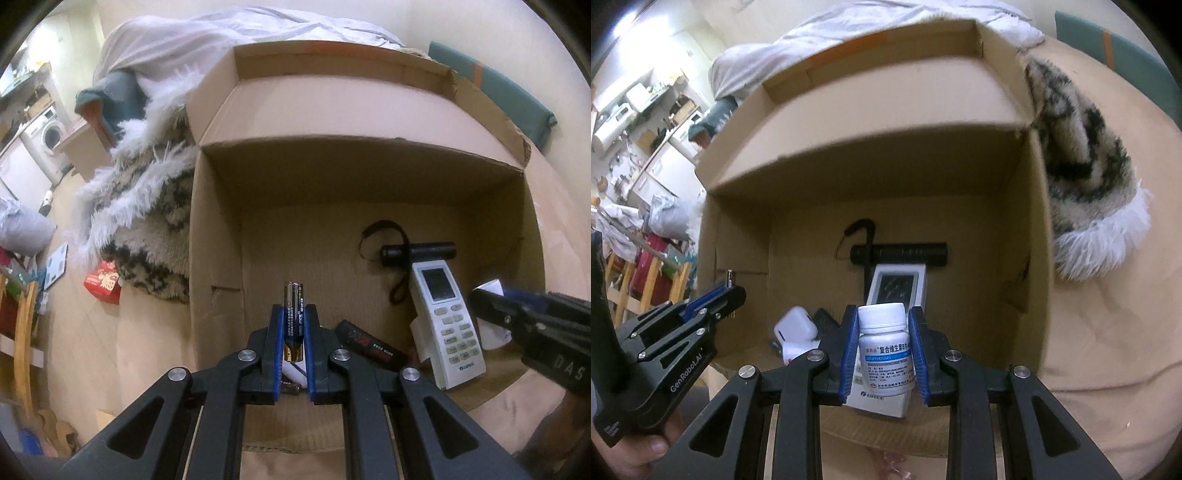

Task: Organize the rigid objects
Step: 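Lower the medicine bottle and battery into the box and open both grippers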

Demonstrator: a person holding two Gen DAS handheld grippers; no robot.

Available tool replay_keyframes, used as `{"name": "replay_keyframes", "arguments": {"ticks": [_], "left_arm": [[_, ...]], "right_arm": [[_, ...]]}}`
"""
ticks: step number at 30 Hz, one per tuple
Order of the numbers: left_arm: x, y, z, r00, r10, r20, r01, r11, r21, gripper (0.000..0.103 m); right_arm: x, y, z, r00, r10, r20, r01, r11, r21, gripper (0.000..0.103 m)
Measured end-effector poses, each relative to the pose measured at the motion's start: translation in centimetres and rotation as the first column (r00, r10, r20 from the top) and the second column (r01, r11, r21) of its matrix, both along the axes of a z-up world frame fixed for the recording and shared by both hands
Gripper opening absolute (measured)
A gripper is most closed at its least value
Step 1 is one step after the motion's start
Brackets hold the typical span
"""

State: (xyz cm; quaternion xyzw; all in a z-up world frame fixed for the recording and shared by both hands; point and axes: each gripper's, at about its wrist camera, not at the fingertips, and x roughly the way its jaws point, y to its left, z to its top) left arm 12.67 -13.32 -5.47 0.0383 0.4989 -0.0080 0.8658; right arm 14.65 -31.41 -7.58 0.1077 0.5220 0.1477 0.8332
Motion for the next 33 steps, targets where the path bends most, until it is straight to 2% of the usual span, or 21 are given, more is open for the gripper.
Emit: {"name": "replay_keyframes", "arguments": {"ticks": [4, 14, 26, 28, 30, 31, 32, 33], "left_arm": [[0.1, 0.6, -0.6, 0.999, 0.020, -0.026, -0.020, 1.000, -0.022, 0.009], [0.5, 0.5, -1.3, 0.998, 0.019, -0.055, -0.020, 1.000, -0.019, 0.009], [0.5, 0.7, -1.6, 0.996, 0.031, -0.079, -0.032, 0.999, -0.018, 0.009], [0.4, 0.5, -1.6, 0.996, 0.019, -0.088, -0.022, 0.999, -0.033, 0.009], [0.2, 0.2, -1.5, 0.997, 0.009, -0.080, -0.011, 1.000, -0.017, 0.011], [0.1, 0.0, -1.5, 0.997, 0.004, -0.076, -0.005, 1.000, -0.011, 0.013], [0.1, -0.2, -1.4, 0.997, -0.001, -0.073, 0.001, 1.000, -0.008, 0.021], [0.0, -0.3, -1.3, 0.998, -0.006, -0.069, 0.006, 1.000, -0.006, 0.034]], "right_arm": [[0.1, 0.2, -0.4, 1.000, 0.007, -0.005, -0.007, 1.000, -0.016, 0.029], [0.6, -0.7, -1.3, 0.999, -0.039, -0.030, 0.037, 0.998, -0.053, 0.029], [0.5, -1.5, -0.9, 0.998, -0.064, -0.025, 0.065, 0.998, 0.025, 0.029], [0.5, -1.7, -0.7, 0.997, -0.078, -0.023, 0.079, 0.996, 0.043, 0.035], [0.5, -1.9, -0.6, 0.996, -0.087, -0.023, 0.089, 0.994, 0.066, 0.059], [0.4, -2.0, -0.5, 0.996, -0.093, -0.013, 0.094, 0.992, 0.083, 0.062], [0.3, -2.1, -0.3, 0.995, -0.101, -0.003, 0.101, 0.991, 0.090, 0.065], [0.3, -2.2, -0.1, 0.994, -0.106, 0.005, 0.105, 0.990, 0.089, 0.065]]}}
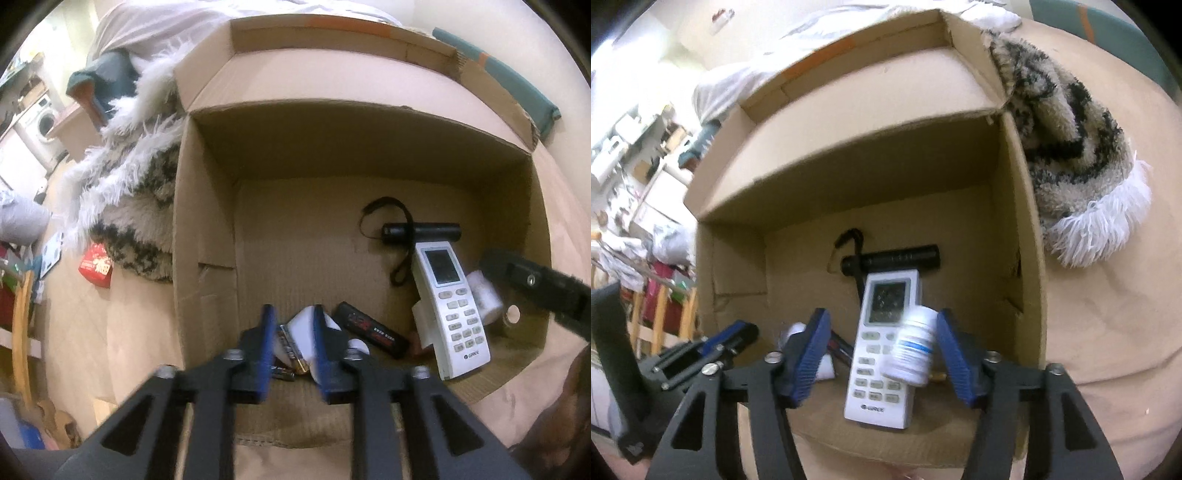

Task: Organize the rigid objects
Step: 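Lower the medicine bottle and battery into the box and open both grippers, then withdraw both grippers from the box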

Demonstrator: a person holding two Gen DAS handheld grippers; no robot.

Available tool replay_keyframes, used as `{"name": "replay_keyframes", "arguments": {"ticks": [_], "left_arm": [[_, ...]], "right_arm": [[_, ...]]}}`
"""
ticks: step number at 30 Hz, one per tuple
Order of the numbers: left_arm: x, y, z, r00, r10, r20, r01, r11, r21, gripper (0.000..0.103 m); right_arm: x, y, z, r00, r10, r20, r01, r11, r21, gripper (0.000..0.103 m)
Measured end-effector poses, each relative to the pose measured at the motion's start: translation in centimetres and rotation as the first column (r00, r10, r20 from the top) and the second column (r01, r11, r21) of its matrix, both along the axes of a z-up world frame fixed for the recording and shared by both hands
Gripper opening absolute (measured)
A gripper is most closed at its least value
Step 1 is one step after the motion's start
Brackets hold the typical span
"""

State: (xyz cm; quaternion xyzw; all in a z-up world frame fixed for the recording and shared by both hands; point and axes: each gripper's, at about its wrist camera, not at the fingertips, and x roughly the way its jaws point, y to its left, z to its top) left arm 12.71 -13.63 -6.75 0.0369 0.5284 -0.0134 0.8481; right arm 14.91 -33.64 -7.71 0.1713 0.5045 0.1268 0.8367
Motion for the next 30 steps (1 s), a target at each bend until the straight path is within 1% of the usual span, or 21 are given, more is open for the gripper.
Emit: {"name": "replay_keyframes", "arguments": {"ticks": [1, 2, 3, 5, 7, 13, 21, 26, 30], "left_arm": [[-0.1, -0.1, 0.1, 1.000, 0.000, 0.007, 0.000, 1.000, 0.003, 0.041], [-0.1, -0.1, 0.3, 1.000, 0.002, 0.018, -0.002, 1.000, 0.007, 0.057], [-0.3, -0.1, 0.6, 0.999, 0.007, 0.038, -0.008, 1.000, 0.009, 0.064], [-0.2, -0.1, 1.0, 0.998, 0.011, 0.056, -0.011, 1.000, 0.006, 0.065], [-0.1, -0.1, 1.2, 0.998, 0.009, 0.060, -0.009, 1.000, 0.004, 0.065], [-0.1, -0.2, 1.0, 0.999, 0.009, 0.049, -0.010, 1.000, 0.017, 0.065], [-0.2, 0.0, 1.0, 0.999, 0.018, 0.043, -0.019, 1.000, 0.016, 0.065], [-0.3, 0.1, 1.5, 0.998, 0.018, 0.057, -0.019, 1.000, 0.018, 0.065], [-1.1, 0.2, 1.9, 0.998, 0.024, 0.060, -0.025, 1.000, 0.013, 0.065]], "right_arm": [[0.0, -0.1, 0.1, 1.000, -0.006, 0.009, 0.006, 1.000, -0.001, 0.068], [-0.1, -0.2, 0.3, 1.000, -0.017, 0.021, 0.017, 1.000, -0.002, 0.072], [-0.1, -0.4, 0.4, 0.999, -0.030, 0.031, 0.030, 1.000, 0.000, 0.076], [-0.1, -0.6, 0.5, 0.998, -0.043, 0.037, 0.043, 0.999, 0.007, 0.078], [0.1, -0.7, 0.3, 0.999, -0.043, 0.022, 0.043, 0.999, 0.018, 0.078], [0.2, -0.5, 0.1, 0.999, -0.038, 0.010, 0.037, 0.999, 0.012, 0.078], [0.4, 0.0, 0.0, 1.000, -0.020, 0.003, 0.020, 1.000, 0.003, 0.078], [0.2, -0.2, 0.1, 1.000, -0.031, 0.003, 0.031, 0.999, 0.006, 0.078], [-0.3, -0.4, 0.6, 0.999, -0.033, 0.007, 0.033, 0.999, 0.011, 0.078]]}}
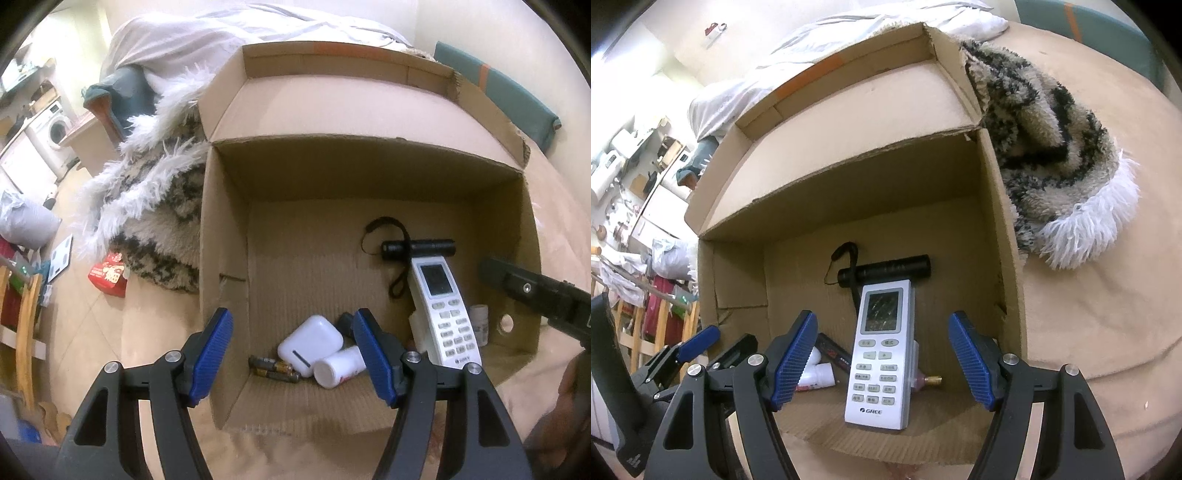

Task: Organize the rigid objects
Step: 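Withdraw both grippers from the box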

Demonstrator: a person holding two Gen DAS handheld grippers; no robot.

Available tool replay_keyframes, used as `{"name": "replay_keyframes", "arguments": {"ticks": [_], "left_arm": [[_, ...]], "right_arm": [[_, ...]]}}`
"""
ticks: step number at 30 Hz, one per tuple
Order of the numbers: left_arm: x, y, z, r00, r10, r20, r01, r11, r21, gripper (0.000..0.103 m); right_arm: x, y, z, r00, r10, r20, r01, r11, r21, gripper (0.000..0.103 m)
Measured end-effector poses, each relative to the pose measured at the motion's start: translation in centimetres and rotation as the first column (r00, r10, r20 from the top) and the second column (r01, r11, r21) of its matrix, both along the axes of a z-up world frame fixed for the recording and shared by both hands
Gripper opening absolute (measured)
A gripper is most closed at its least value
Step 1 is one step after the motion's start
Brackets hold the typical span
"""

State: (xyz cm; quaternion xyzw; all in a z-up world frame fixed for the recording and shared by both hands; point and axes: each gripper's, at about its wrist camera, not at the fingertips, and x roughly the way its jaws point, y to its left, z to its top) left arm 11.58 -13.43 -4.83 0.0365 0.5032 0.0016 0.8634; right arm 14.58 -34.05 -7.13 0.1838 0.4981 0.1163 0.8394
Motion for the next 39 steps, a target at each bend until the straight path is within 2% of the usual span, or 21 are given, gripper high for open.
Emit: {"name": "replay_keyframes", "arguments": {"ticks": [7, 11, 16, 23, 28, 31, 35, 39], "left_arm": [[-2.5, 0.5, 0.9, 1.000, 0.013, 0.021, -0.012, 1.000, -0.025, 0.065], [-4.0, 0.5, 0.7, 1.000, 0.011, 0.007, -0.010, 0.999, -0.031, 0.065], [-5.7, 0.8, 0.2, 1.000, 0.022, -0.016, -0.022, 1.000, -0.019, 0.065], [-6.6, 1.9, -0.7, 0.994, 0.073, -0.079, -0.079, 0.994, -0.071, 0.065], [-6.5, 3.1, -1.1, 0.985, 0.125, -0.116, -0.137, 0.986, -0.097, 0.065], [-6.3, 3.6, -1.5, 0.978, 0.145, -0.148, -0.163, 0.979, -0.121, 0.065], [-6.1, 3.7, -1.7, 0.972, 0.166, -0.166, -0.189, 0.972, -0.138, 0.065], [-6.2, 4.1, -0.8, 0.971, 0.197, -0.136, -0.215, 0.968, -0.129, 0.065]], "right_arm": [[-3.1, 0.4, 1.9, 0.997, 0.057, 0.045, -0.055, 0.997, -0.053, 0.078], [-5.1, 0.0, 2.4, 0.997, 0.051, 0.054, -0.048, 0.997, -0.053, 0.078], [-7.6, -0.7, 0.7, 1.000, -0.002, -0.027, 0.001, 0.999, -0.036, 0.078], [-9.0, -1.7, -2.2, 0.988, -0.065, -0.143, 0.065, 0.998, -0.001, 0.078], [-8.7, -2.7, -5.2, 0.953, -0.109, -0.282, 0.127, 0.991, 0.049, 0.078], [-8.5, -2.2, -6.9, 0.933, -0.092, -0.347, 0.114, 0.993, 0.043, 0.078], [-7.4, 0.0, -7.5, 0.936, -0.031, -0.350, 0.054, 0.997, 0.055, 0.078], [-6.0, 3.6, -7.7, 0.951, 0.007, -0.309, -0.020, 0.999, -0.037, 0.078]]}}
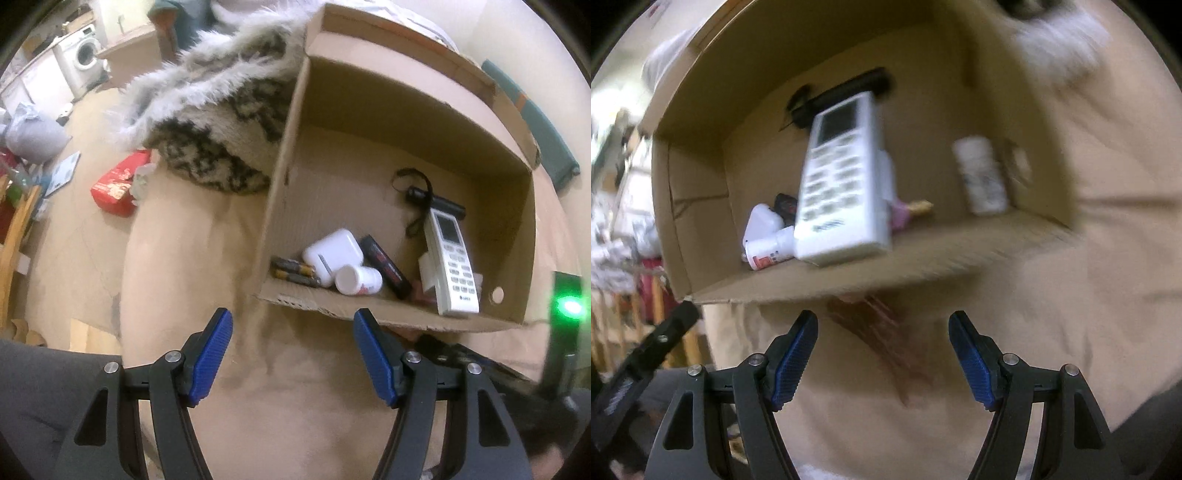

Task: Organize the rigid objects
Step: 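Withdraw both grippers from the box, then grasp the pink comb with the right gripper while the left grasps the pink scraper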

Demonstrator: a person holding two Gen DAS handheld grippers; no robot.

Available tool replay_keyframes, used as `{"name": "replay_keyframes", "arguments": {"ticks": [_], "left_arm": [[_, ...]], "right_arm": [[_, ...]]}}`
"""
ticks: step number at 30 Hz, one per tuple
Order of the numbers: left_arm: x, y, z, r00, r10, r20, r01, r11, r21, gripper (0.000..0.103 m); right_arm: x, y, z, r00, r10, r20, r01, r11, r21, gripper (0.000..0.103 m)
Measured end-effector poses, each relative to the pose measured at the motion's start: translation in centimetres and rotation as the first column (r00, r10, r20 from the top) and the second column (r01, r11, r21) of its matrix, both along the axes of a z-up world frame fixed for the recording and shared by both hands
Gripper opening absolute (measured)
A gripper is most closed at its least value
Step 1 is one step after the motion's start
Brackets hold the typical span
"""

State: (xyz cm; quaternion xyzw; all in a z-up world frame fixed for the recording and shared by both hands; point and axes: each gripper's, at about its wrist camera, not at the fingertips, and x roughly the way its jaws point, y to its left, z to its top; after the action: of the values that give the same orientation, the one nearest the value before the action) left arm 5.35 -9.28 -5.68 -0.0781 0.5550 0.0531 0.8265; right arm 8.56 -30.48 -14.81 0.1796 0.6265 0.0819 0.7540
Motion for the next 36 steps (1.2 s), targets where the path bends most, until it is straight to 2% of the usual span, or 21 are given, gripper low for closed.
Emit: {"name": "replay_keyframes", "arguments": {"ticks": [5, 10, 12, 13, 15, 17, 20, 23, 26, 30, 36], "left_arm": [[-0.1, 1.1, 0.8, 0.999, 0.034, 0.025, -0.034, 0.999, -0.010, 0.065], [0.0, 1.7, 0.7, 0.998, 0.059, 0.010, -0.058, 0.998, -0.038, 0.065], [0.1, 1.6, 0.6, 0.998, 0.055, 0.011, -0.055, 0.998, -0.038, 0.065], [0.1, 1.5, 0.6, 0.999, 0.052, 0.012, -0.052, 0.998, -0.038, 0.065], [0.1, 1.2, 0.5, 0.999, 0.044, 0.011, -0.044, 0.998, -0.035, 0.065], [0.1, 0.9, 0.4, 0.999, 0.033, 0.007, -0.033, 0.999, -0.028, 0.065], [0.0, 0.5, 0.1, 1.000, 0.022, 0.002, -0.022, 1.000, -0.014, 0.065], [0.1, 0.4, -0.2, 1.000, 0.021, -0.007, -0.021, 1.000, -0.012, 0.065], [0.0, 0.4, -0.4, 1.000, 0.021, -0.011, -0.021, 1.000, -0.005, 0.065], [-0.2, 0.0, -1.0, 1.000, 0.004, -0.021, -0.003, 1.000, 0.019, 0.065], [-0.2, -0.8, -1.7, 0.999, -0.019, -0.032, 0.020, 0.999, 0.050, 0.065]], "right_arm": [[1.3, 4.1, -1.6, 0.998, 0.049, 0.029, -0.045, 0.992, -0.119, 0.078], [1.8, 6.8, -2.4, 0.988, 0.134, 0.073, -0.112, 0.962, -0.250, 0.076], [1.6, 7.2, -2.2, 0.984, 0.162, 0.080, -0.134, 0.950, -0.281, 0.054], [1.4, 7.1, -2.0, 0.980, 0.179, 0.083, -0.148, 0.947, -0.286, 0.050], [1.0, 6.5, -1.6, 0.980, 0.184, 0.082, -0.157, 0.953, -0.257, 0.047], [0.7, 5.6, -1.1, 0.981, 0.179, 0.078, -0.158, 0.962, -0.221, 0.036], [-0.4, 3.7, 0.1, 0.983, 0.170, 0.062, -0.159, 0.976, -0.151, 0.036], [-1.5, 2.5, 1.6, 0.979, 0.181, 0.096, -0.169, 0.978, -0.123, 0.035], [-2.8, 0.6, 3.5, 0.973, 0.195, 0.125, -0.186, 0.979, -0.081, 0.028], [-4.3, 0.3, 6.2, 0.959, 0.218, 0.180, -0.212, 0.976, -0.052, 0.025], [-4.9, -1.3, 6.9, 0.955, 0.206, 0.215, -0.204, 0.978, -0.031, 0.024]]}}
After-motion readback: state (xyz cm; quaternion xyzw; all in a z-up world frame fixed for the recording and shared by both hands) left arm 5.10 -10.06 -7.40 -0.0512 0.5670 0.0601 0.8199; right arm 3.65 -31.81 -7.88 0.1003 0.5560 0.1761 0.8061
